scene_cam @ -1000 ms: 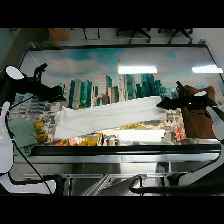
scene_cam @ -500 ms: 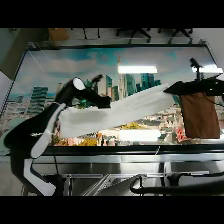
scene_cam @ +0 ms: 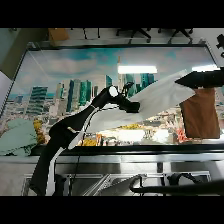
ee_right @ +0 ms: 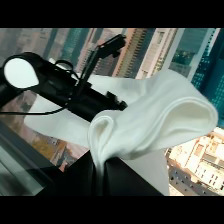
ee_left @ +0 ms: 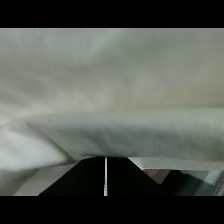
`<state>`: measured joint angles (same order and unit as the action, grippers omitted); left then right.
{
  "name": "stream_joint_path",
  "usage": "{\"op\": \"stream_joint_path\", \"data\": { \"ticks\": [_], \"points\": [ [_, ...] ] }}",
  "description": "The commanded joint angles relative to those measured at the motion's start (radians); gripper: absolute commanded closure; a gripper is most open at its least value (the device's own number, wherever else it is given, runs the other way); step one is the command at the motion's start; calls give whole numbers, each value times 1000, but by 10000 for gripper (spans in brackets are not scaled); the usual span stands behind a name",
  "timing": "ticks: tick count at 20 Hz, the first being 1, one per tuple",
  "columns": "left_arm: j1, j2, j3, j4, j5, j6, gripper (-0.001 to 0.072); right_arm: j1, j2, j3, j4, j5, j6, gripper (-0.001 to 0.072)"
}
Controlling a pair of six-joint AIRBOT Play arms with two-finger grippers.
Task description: Fold the shirts.
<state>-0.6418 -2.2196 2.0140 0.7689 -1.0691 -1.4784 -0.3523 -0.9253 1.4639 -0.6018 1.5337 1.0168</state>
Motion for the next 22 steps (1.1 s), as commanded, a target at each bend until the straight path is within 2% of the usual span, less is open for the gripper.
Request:
{"op": "stream_joint_path", "data": {
  "ticks": [1, 3, 7, 10, 12, 17, 20, 22],
  "points": [
    [-22, -70, 74, -99, 23, -22, 690, 0, 26, 1, 22, 45, 9, 695],
    [-14, -53, 25, -168, 6, 0, 690, 0, 15, 1, 22, 45, 9, 695],
    [108, 87, 12, -374, -160, 134, 692, 0, -37, 1, 24, 45, 24, 695],
    [273, 301, 12, -378, -277, 135, 693, 43, -72, -1, 70, 43, 32, 695],
    [392, 455, 12, -377, -325, 134, 692, 138, -89, -1, 108, -10, 31, 695],
    [676, 760, 12, -377, -331, 124, 691, 576, -187, -1, 108, -357, 31, 694],
    [787, 857, 12, -368, -377, 126, 691, 861, -343, -1, 84, -583, 23, 693],
    [824, 890, 12, -368, -414, 142, 691, 1037, -478, -1, 84, -772, -35, 688]
  ]
}}
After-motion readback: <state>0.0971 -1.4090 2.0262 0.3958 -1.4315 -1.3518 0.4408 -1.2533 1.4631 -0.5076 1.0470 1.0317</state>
